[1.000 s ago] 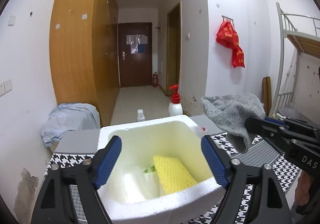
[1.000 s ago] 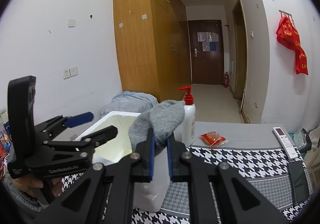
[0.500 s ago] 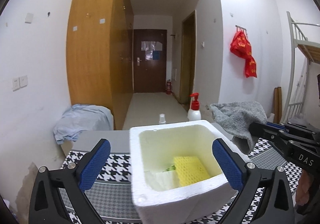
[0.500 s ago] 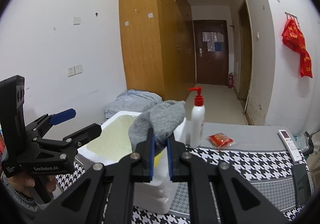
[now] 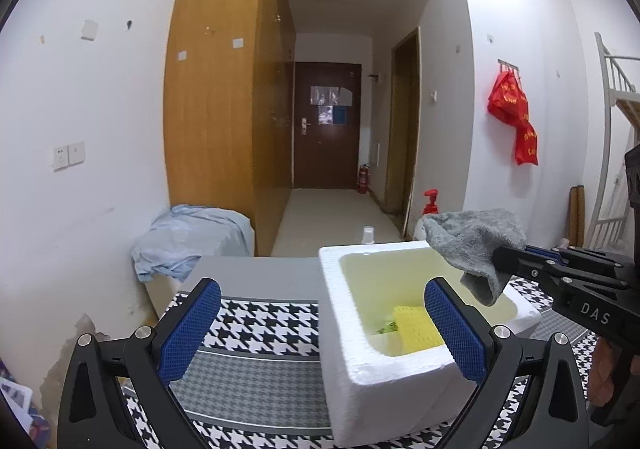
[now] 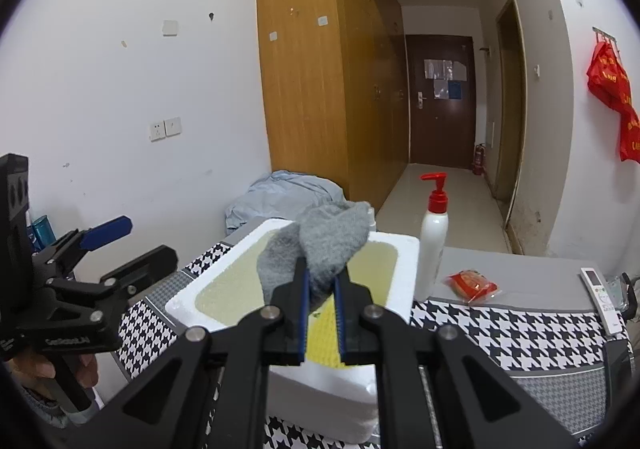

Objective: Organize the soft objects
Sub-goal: 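Lower the foam tube into the foam box and open left tool, then lower the grey sock into the foam box and open right tool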

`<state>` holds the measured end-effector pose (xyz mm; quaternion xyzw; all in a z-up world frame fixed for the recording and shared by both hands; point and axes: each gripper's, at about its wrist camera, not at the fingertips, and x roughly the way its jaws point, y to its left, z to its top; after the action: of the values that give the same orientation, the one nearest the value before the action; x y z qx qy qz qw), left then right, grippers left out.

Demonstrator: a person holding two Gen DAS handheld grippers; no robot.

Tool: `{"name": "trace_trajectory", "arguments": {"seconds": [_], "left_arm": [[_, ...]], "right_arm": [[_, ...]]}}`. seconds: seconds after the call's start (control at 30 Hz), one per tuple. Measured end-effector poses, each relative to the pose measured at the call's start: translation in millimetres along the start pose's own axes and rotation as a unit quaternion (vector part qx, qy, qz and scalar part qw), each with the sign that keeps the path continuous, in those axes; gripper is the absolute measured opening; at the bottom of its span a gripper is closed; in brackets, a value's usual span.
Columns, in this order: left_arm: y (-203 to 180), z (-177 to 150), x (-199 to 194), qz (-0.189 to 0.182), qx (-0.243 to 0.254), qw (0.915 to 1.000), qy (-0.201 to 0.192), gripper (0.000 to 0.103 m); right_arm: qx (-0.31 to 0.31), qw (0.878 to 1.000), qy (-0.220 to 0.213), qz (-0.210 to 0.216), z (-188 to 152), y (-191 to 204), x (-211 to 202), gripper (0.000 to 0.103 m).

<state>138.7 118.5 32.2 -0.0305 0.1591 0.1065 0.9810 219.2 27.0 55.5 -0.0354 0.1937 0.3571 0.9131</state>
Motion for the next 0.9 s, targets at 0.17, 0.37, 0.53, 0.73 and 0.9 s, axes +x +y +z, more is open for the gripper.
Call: {"name": "trace_trajectory", "arguments": {"seconds": [0.17,0.37,0.53,0.73,0.9], "left_arm": [[9.2,-0.9,-5.7,0.011,-0.003,0.9999,-0.005,0.102],[20.9,-3.2,-15.2,0.016,-0.008,0.9998,-0.01,0.102],[29.5,-5.8,-19.1,0.018,-0.018,0.9996,-0.01,0.102],[32.4,-4.9,-21.6,0.022,-0.017,0.9995,-0.014,0.102],[31.5,-4.6,-19.6,0.018,-0.02,0.9996,-0.011,0.102]], "right_arm": [[0.001,1.0,0.003,0.002,2.1,4.9,5.7,0.014],[0.008,1.0,0.013,0.005,4.4,10.6,16.3,0.014],[0.009,1.0,0.027,0.0,3.1,13.7,28.5,0.014],[0.009,0.999,0.039,0.008,2.1,16.0,33.9,0.064],[0.005,0.999,0.03,0.01,2.1,20.0,27.0,0.07]]}}
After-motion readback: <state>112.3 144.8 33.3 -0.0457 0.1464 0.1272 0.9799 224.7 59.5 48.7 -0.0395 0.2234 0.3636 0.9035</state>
